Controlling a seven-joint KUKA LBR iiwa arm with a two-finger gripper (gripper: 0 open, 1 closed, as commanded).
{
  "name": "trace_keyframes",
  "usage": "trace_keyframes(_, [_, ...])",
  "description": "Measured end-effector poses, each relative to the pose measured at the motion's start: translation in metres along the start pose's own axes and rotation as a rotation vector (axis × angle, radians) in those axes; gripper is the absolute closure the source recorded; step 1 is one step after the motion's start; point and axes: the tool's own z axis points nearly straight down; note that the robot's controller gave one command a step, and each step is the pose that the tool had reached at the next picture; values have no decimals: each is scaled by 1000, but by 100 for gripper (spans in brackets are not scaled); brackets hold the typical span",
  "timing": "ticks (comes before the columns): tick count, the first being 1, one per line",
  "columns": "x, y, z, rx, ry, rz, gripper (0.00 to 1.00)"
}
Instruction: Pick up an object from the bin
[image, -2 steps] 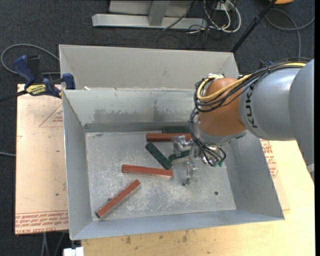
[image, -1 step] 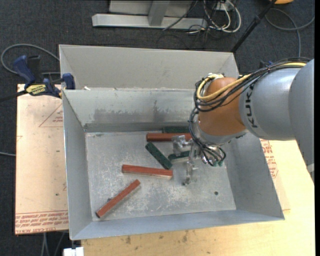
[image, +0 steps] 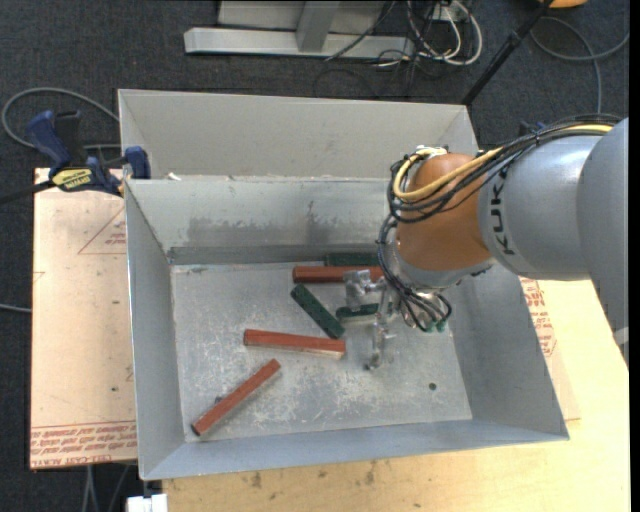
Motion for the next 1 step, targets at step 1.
trace_keyframes(1, [-1,0,-1,0,-1,0,100])
